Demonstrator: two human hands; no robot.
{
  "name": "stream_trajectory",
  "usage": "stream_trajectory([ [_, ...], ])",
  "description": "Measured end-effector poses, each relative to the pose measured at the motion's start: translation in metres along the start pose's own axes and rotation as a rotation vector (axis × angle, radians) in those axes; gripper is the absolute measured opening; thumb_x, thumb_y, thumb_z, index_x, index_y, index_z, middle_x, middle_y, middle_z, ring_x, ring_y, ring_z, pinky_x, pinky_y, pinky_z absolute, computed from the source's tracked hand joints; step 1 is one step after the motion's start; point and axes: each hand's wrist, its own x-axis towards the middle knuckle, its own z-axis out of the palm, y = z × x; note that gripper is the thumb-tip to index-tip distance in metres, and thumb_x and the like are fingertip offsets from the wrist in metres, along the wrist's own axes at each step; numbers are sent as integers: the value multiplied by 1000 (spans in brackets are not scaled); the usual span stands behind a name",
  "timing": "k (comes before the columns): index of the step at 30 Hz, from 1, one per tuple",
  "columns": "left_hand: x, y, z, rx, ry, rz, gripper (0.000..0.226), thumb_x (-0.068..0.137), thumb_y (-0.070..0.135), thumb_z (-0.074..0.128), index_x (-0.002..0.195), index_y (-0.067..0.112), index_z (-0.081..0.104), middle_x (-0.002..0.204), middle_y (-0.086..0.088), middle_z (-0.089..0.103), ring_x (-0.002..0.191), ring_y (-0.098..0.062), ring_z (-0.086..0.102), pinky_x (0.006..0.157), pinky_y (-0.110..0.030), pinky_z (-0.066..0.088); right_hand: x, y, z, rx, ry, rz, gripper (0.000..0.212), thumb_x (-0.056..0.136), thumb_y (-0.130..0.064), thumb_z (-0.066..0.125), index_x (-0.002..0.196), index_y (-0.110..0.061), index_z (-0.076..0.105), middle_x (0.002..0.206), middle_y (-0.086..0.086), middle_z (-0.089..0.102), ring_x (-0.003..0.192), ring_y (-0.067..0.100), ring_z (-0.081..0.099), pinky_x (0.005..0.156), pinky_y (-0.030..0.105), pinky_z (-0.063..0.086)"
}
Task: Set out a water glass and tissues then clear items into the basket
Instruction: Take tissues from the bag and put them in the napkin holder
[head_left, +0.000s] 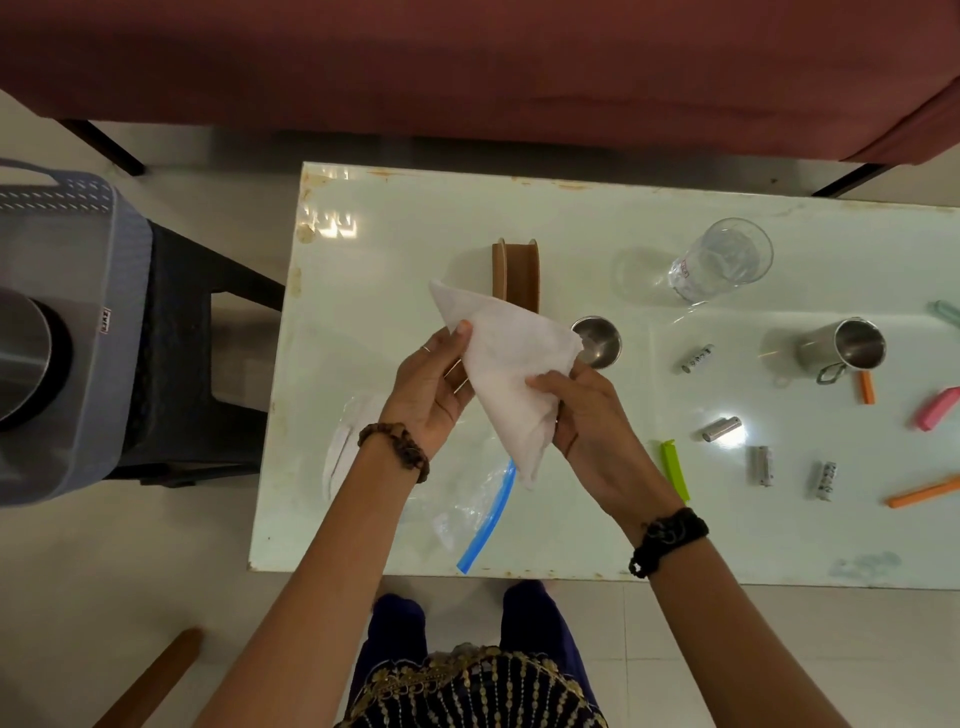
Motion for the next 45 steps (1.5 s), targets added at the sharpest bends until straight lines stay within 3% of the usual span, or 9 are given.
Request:
stream_trajectory([
  [6,7,-8,5,25,117,49,9,86,18,60,93,13,62,94,-4,68,81,-14,67,62,-21,58,-8,7,16,-292,53,-8,83,69,1,78,137,-19,35,133,5,52,122,22,51,99,46,48],
  [11,15,0,1,7,219,61,10,86,19,61,92,11,60,93,-5,65,82,-14,63,55,-19,57,-17,10,8,-508,-35,-27,95,73,-4,77,143,-25,17,144,5,39,128,24,43,105,42,43],
  [16,22,0,-2,86,252,-5,36,85,29,61,114,8,58,110,-8,64,100,-21,61,63,-23,55,-25,9,3,-509,-122,-215,107,76,-1,73,125,-65,2,139,-23,32,120,7,52,95,31,52],
  [19,25,0,-1,129,223,-51,42,87,36,56,119,8,56,106,-7,65,94,-20,62,62,-24,54,-22,9,0,-516,-151,-291,100,77,-4,74,131,-59,10,130,-44,23,120,-13,40,90,16,50],
  [24,29,0,5,178,216,-111,29,90,36,52,105,13,59,86,-2,66,75,-16,62,51,-22,56,-15,8,-4,-501,-110,-213,61,80,-9,71,130,-34,46,132,-7,43,121,24,48,95,38,52],
  [29,30,0,14,242,171,-47,25,93,26,50,114,13,55,96,-6,64,78,-17,63,62,-26,58,-11,3,-6,-886,-41,-280,74,81,-14,69,141,-29,28,145,2,25,112,10,39,77,0,37],
  [37,20,-14,21,533,-164,116,41,91,8,51,118,38,54,95,8,68,81,-3,69,66,-20,57,6,-17,-6,-1450,97,-482,87,84,-8,63,149,-10,5,141,21,26,73,24,52,56,22,39],
  [42,35,-17,33,691,-114,191,44,92,4,47,132,22,48,114,2,55,104,-15,56,72,-16,50,38,-26,-2,-1505,150,-569,87,78,2,69,146,1,14,140,28,32,70,28,62,58,22,45],
  [45,52,-16,38,832,-79,218,47,92,-2,43,133,19,46,108,-3,52,93,-17,55,64,-12,47,67,-26,0,-1484,144,-574,84,83,0,65,147,-2,11,144,26,27,55,18,50,52,20,47],
])
